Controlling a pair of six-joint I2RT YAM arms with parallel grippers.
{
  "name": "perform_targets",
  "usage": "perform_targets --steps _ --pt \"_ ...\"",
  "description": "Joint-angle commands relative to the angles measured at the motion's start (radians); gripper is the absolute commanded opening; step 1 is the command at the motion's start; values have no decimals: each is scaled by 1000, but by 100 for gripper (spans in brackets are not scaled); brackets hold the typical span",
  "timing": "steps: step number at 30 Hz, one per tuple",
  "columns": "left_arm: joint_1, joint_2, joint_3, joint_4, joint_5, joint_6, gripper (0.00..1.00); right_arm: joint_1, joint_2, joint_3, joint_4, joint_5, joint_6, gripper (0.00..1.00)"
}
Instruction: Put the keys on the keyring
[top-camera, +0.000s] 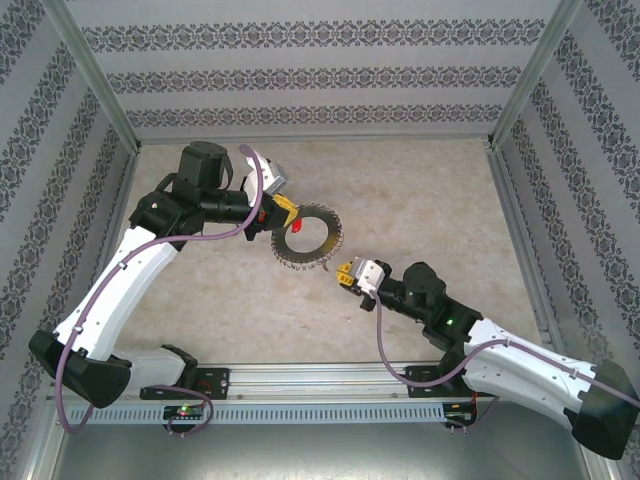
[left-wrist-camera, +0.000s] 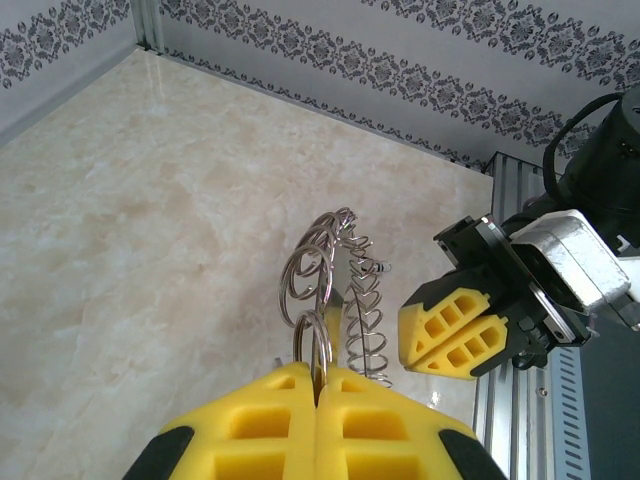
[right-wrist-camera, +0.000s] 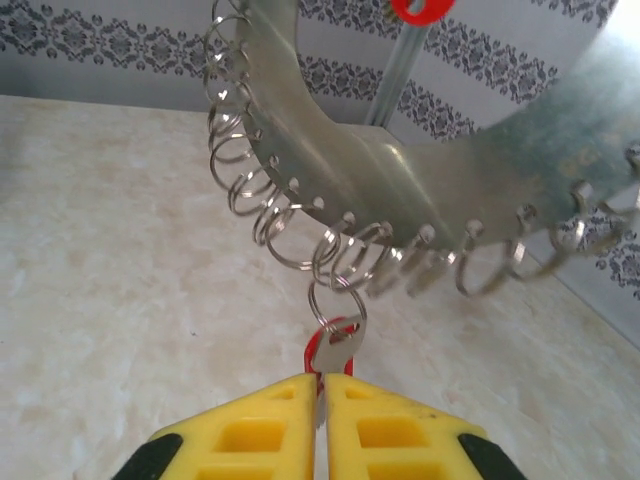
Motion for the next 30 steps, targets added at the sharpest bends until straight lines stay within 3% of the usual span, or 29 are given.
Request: perform_targets --steps 1,15,30 --pt "11 -37 3 19 17 7 0 18 24 39 77 1 -23 11" --pt "10 -58 -26 61 14 -26 0 52 148 90 162 34 -76 13" --pt "10 -71 -42 79 8 -37 0 57 157 61 150 125 -48 17"
